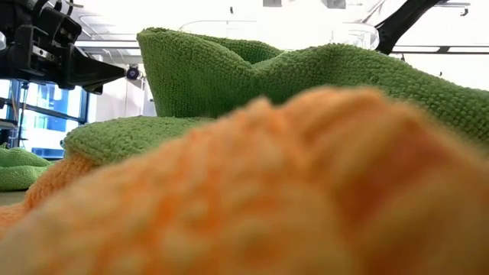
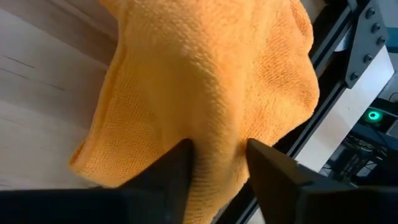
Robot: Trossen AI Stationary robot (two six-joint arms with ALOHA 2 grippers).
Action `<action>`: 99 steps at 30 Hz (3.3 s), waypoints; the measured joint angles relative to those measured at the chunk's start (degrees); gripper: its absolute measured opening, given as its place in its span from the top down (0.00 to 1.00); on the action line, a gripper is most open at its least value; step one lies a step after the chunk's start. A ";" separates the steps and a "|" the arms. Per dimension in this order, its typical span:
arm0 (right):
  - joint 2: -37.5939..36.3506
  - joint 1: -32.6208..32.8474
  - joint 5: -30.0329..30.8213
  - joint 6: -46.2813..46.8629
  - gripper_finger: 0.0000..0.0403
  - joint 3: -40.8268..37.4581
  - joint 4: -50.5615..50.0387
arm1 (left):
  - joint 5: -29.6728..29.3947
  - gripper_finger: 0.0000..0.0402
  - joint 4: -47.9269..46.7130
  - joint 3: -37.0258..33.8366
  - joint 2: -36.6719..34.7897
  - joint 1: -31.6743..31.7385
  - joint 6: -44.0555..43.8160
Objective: Sort microfiber towel by color & place in baskets
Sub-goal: Put the yellow microfiber towel into the right transparent bin
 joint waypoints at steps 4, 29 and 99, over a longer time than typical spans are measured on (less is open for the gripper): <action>-1.17 0.00 -0.02 -0.77 0.93 -0.02 -0.02 | 0.00 1.00 -0.01 0.01 0.00 -0.02 0.00; -43.05 0.04 -2.45 6.49 1.00 11.64 -11.00 | 0.00 1.00 0.01 0.02 0.00 0.00 0.00; 4.57 50.25 -22.48 -4.54 1.00 22.69 27.76 | 0.00 1.00 -0.01 0.00 0.00 0.00 0.00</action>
